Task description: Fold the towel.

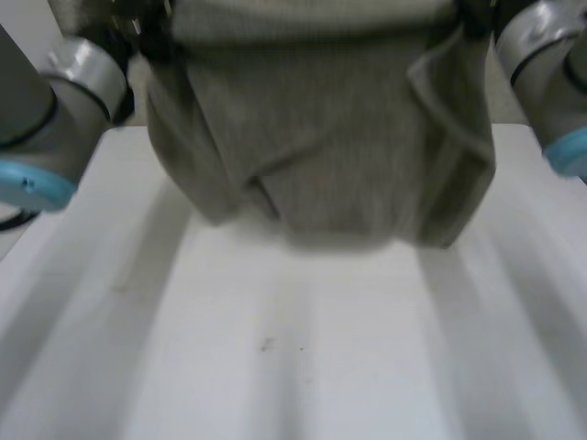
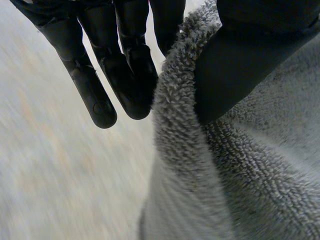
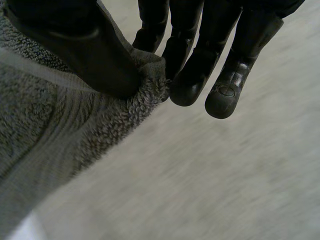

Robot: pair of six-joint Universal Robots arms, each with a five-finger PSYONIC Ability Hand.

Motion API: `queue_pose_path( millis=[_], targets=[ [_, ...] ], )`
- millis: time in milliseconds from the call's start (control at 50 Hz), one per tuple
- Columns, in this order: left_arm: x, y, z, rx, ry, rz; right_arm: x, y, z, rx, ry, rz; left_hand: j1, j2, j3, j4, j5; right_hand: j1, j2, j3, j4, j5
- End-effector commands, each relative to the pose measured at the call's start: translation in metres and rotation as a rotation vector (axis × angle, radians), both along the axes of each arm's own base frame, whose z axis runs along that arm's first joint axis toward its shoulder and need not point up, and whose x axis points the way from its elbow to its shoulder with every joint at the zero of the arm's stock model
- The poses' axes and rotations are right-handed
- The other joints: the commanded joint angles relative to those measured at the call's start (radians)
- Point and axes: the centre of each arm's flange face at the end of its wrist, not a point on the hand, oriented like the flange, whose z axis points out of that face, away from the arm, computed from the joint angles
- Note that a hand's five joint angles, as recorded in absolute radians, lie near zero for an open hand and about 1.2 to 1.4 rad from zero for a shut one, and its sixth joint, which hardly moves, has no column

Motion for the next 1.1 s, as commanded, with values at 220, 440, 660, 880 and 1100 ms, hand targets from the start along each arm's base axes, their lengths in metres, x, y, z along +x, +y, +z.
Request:
queue_pose_path(
  millis=[220,440,660,880,1100],
  targets=[
    [0.023,0.026,-0.093,0.274,0.058,0.099,0.013,0.029,-0.069,0.376,0.23,0.294,0.209,0.179,0.18,0.178,0.197,0.063,0.073,0.06,0.06,0.054],
    [0.037,0.052,-0.179,0.529,-0.05,0.13,0.009,0.042,-0.18,0.668,0.442,0.325,0.209,0.179,0.18,0.178,0.197,0.063,0.073,0.06,0.06,0.054],
    [0.042,0.061,-0.191,0.574,-0.068,0.14,0.007,0.041,-0.23,0.738,0.321,0.269,0.209,0.179,0.18,0.178,0.197,0.029,0.039,0.026,0.026,0.02],
    [0.05,0.057,-0.185,0.562,-0.053,0.162,-0.004,0.047,-0.218,0.833,0.003,0.202,0.209,0.179,0.18,0.178,0.197,-0.876,-0.865,-0.879,-0.878,-0.884],
    [0.049,0.057,-0.182,0.552,-0.049,0.159,-0.017,0.067,-0.224,0.944,-0.178,0.124,0.209,0.179,0.18,0.178,0.197,-1.159,-1.149,-1.162,-1.161,-1.167]
  ],
)
